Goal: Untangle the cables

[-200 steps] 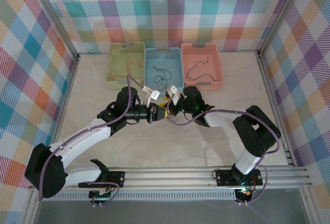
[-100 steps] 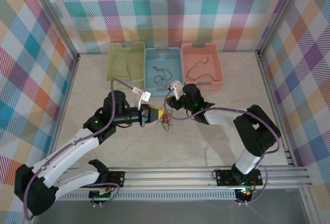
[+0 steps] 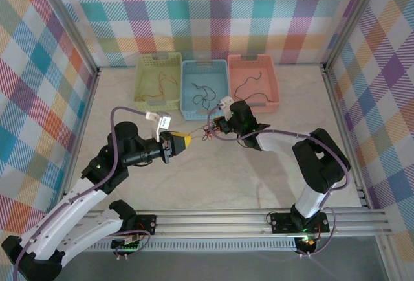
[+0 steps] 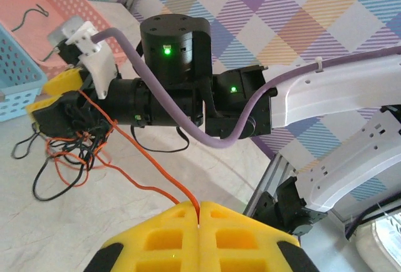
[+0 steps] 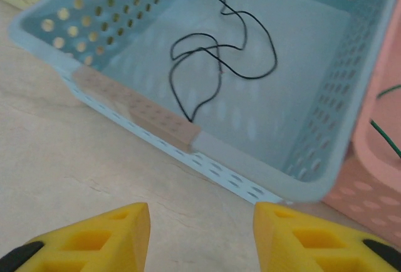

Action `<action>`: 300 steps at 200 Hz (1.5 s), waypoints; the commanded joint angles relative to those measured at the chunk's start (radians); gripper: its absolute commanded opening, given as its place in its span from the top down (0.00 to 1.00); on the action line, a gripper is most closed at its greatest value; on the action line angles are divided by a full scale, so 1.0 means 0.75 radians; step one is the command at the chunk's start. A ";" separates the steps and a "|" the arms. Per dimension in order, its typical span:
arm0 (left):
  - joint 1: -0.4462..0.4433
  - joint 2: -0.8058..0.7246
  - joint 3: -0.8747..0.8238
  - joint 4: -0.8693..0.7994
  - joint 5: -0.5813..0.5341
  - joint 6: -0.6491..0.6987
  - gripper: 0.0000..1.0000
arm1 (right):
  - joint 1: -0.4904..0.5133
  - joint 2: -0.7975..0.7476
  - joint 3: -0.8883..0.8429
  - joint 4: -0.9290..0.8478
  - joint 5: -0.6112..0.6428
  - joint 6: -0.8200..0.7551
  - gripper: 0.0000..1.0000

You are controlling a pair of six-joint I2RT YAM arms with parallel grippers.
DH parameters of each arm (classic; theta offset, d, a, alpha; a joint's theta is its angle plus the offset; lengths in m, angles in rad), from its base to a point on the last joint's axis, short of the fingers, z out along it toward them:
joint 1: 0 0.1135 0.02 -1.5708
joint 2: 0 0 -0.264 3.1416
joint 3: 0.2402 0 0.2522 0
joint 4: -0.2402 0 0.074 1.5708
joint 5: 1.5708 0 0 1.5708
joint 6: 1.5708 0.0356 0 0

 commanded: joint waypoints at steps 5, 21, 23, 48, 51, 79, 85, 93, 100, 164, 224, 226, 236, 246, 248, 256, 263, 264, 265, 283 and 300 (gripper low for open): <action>-0.013 -0.118 0.111 -0.031 -0.047 0.011 1.00 | -0.045 0.023 0.021 -0.091 0.096 0.080 0.52; -0.014 -0.159 0.131 -0.061 -0.075 0.023 1.00 | -0.049 0.029 0.027 -0.103 0.098 0.083 0.51; -0.014 -0.161 0.131 -0.060 -0.076 0.026 1.00 | -0.048 0.029 0.027 -0.103 0.096 0.083 0.51; -0.013 -0.179 0.157 -0.162 -0.105 0.049 1.00 | -0.050 0.028 0.027 -0.105 0.102 0.079 0.51; -0.013 -0.180 0.161 -0.174 -0.108 0.054 1.00 | -0.050 0.028 0.027 -0.108 0.110 0.079 0.51; -0.013 -0.223 0.211 -0.274 -0.197 0.088 1.00 | -0.058 0.021 0.022 -0.113 0.140 0.089 0.50; -0.013 -0.227 0.214 -0.279 -0.200 0.090 1.00 | -0.058 0.015 0.016 -0.102 0.132 0.089 0.50; -0.013 -0.223 0.214 -0.285 -0.199 0.091 1.00 | -0.058 0.013 0.011 -0.090 0.120 0.091 0.50; -0.013 -0.214 0.209 -0.284 -0.193 0.086 1.00 | -0.058 0.010 0.012 -0.085 0.106 0.089 0.50; -0.013 0.015 0.004 -0.106 -0.205 -0.096 1.00 | -0.058 -0.076 -0.058 0.018 -0.042 0.095 0.50; -0.008 0.543 0.059 0.000 -0.234 -0.180 1.00 | -0.062 -0.170 -0.148 0.141 -0.131 0.111 0.59; -0.008 0.566 0.065 0.007 -0.229 -0.178 1.00 | -0.062 -0.173 -0.150 0.143 -0.134 0.111 0.60; -0.005 0.646 0.086 0.050 -0.200 -0.177 1.00 | -0.064 -0.174 -0.153 0.145 -0.150 0.111 0.66; 0.001 0.725 0.111 0.085 -0.163 -0.171 1.00 | -0.063 -0.175 -0.153 0.147 -0.165 0.113 0.72; 0.001 0.742 0.117 0.087 -0.158 -0.169 1.00 | -0.063 -0.175 -0.156 0.150 -0.166 0.113 0.73; 0.003 0.806 0.149 0.086 -0.140 -0.164 1.00 | -0.064 -0.181 -0.164 0.160 -0.171 0.112 0.77; 0.004 0.852 0.169 0.093 -0.119 -0.162 1.00 | -0.066 -0.186 -0.172 0.170 -0.174 0.113 0.79; 0.005 0.858 0.172 0.095 -0.115 -0.162 1.00 | -0.066 -0.187 -0.171 0.172 -0.174 0.113 0.79; 0.005 0.863 0.173 0.097 -0.112 -0.162 1.00 | -0.066 -0.187 -0.173 0.171 -0.173 0.113 0.80; 0.007 0.934 0.194 0.105 -0.113 -0.178 1.00 | -0.070 -0.190 -0.175 0.168 -0.171 0.128 0.78; 0.020 0.971 0.202 0.098 -0.121 -0.212 0.81 | -0.074 -0.186 -0.163 0.153 -0.177 0.143 0.69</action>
